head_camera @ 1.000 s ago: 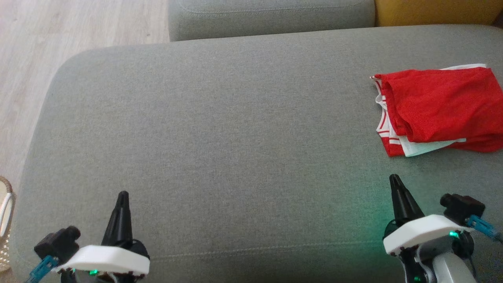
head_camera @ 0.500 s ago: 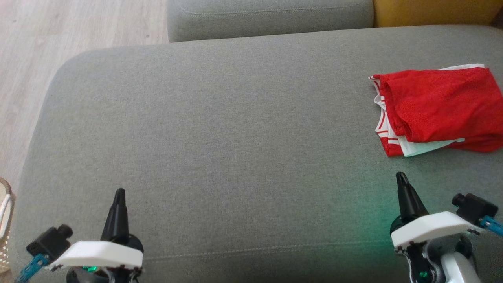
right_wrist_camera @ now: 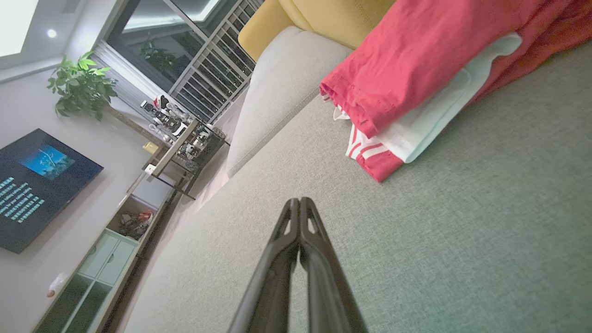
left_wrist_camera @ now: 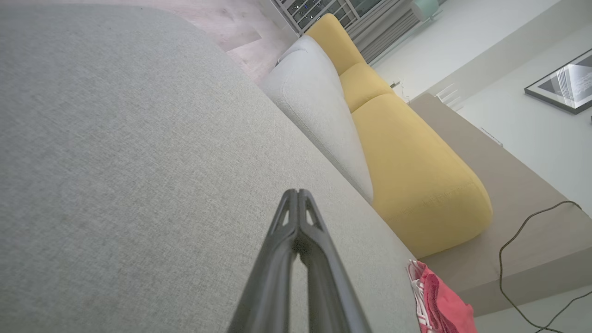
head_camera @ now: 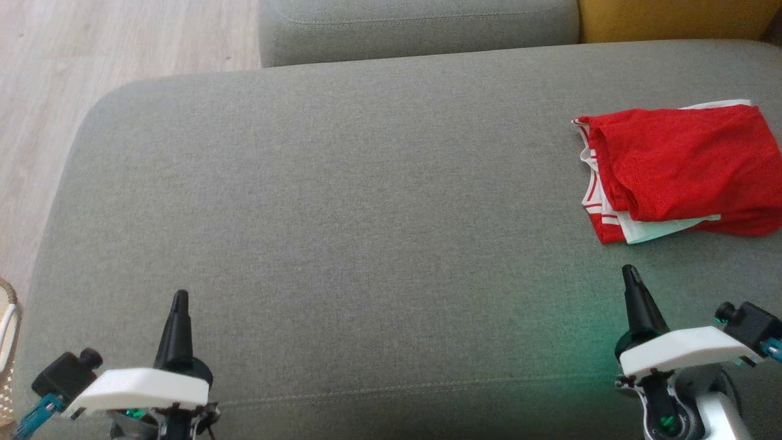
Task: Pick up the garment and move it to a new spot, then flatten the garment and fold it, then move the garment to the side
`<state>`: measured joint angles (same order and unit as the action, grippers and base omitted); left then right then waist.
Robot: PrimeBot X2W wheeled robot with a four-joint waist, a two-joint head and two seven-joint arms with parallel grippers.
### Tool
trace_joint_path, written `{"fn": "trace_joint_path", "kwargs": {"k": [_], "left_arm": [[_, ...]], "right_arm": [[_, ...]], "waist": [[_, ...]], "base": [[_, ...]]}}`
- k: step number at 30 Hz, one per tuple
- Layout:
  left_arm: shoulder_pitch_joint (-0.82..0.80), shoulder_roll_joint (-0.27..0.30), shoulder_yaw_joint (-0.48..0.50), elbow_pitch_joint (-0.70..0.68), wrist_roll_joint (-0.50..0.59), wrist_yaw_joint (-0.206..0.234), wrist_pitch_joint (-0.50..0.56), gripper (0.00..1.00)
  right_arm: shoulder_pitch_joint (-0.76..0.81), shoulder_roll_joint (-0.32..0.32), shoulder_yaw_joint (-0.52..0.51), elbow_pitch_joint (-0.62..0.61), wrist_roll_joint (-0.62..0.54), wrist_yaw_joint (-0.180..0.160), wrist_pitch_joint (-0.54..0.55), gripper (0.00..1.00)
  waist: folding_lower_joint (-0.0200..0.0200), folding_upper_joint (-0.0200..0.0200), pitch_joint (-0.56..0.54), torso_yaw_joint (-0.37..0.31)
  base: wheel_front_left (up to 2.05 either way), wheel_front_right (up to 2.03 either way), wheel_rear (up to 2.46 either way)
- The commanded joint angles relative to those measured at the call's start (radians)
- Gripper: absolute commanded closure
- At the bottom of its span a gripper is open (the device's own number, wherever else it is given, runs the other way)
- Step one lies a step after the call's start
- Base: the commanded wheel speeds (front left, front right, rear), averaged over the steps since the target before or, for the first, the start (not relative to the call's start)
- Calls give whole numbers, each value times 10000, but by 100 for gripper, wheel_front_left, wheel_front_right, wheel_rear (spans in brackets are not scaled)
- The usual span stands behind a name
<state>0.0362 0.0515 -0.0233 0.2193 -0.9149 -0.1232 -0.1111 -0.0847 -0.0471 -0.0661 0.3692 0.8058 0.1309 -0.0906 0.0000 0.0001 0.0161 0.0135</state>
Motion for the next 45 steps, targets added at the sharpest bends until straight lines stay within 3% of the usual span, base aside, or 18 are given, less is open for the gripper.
{"fn": "trace_joint_path", "kwargs": {"k": [1, 45], "left_arm": [[-524, 171, 213, -282, -231, -34, 42, 100], [-1089, 196, 751, 53, -4646, -60, 1281, 100]], "right_arm": [[-343, -31, 28, -411, 264, 0, 67, 100], [-273, -31, -293, -940, 5187, -1, 1317, 100]], "waist": [[0, -1, -2, -1], [0, -1, -83, -86]], "base": [[0, 0, 0], [0, 0, 0]]}}
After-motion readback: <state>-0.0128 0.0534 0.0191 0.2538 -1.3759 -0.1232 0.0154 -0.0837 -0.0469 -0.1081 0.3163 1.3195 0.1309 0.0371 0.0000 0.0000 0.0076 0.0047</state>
